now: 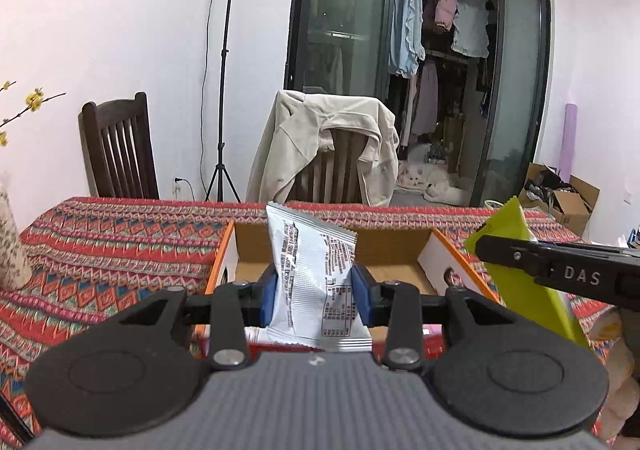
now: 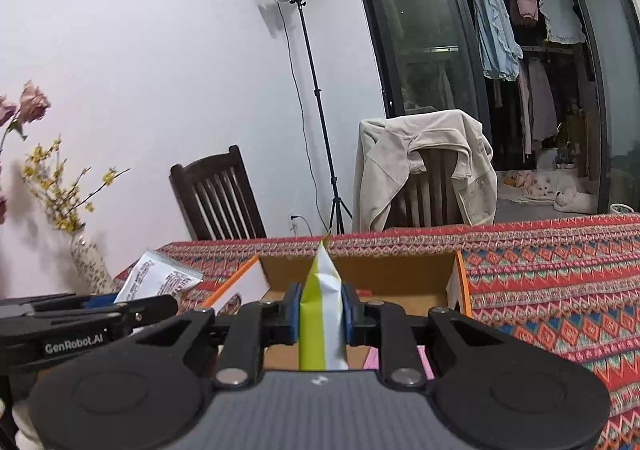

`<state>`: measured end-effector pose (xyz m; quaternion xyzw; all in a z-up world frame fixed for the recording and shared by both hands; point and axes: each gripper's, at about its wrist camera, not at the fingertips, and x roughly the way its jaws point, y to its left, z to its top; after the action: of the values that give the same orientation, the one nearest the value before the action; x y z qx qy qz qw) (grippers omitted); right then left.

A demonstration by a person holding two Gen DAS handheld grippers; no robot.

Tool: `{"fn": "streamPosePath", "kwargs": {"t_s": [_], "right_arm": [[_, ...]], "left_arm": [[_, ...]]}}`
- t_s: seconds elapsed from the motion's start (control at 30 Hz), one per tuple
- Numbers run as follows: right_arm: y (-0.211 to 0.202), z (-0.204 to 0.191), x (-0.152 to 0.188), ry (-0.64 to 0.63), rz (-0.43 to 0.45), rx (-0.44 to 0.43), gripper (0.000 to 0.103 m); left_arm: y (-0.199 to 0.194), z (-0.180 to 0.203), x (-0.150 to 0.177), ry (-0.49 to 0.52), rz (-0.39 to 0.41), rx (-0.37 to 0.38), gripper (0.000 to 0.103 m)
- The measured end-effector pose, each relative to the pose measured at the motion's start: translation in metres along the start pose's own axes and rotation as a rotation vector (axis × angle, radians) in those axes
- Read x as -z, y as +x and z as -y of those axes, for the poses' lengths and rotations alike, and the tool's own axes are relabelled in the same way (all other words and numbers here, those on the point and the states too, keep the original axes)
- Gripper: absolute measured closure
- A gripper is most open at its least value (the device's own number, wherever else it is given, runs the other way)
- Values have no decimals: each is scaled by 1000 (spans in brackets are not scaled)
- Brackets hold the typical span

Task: Organize snacks
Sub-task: 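Carry both snacks into the orange box and open both grippers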

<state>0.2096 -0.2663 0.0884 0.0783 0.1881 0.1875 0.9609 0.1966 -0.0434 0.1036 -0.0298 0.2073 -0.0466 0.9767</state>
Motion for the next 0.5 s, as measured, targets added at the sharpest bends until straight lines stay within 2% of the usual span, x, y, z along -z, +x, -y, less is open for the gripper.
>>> {"fn": "streamPosePath", "kwargs": {"t_s": [0.3, 0.5], "right_arm": [[66, 5, -30, 3, 5, 24, 83], [109, 19, -31, 28, -7, 46, 83]], "left_arm": [[57, -9, -25, -40, -3, -32, 64], [93, -20, -19, -63, -32, -79, 64]]}}
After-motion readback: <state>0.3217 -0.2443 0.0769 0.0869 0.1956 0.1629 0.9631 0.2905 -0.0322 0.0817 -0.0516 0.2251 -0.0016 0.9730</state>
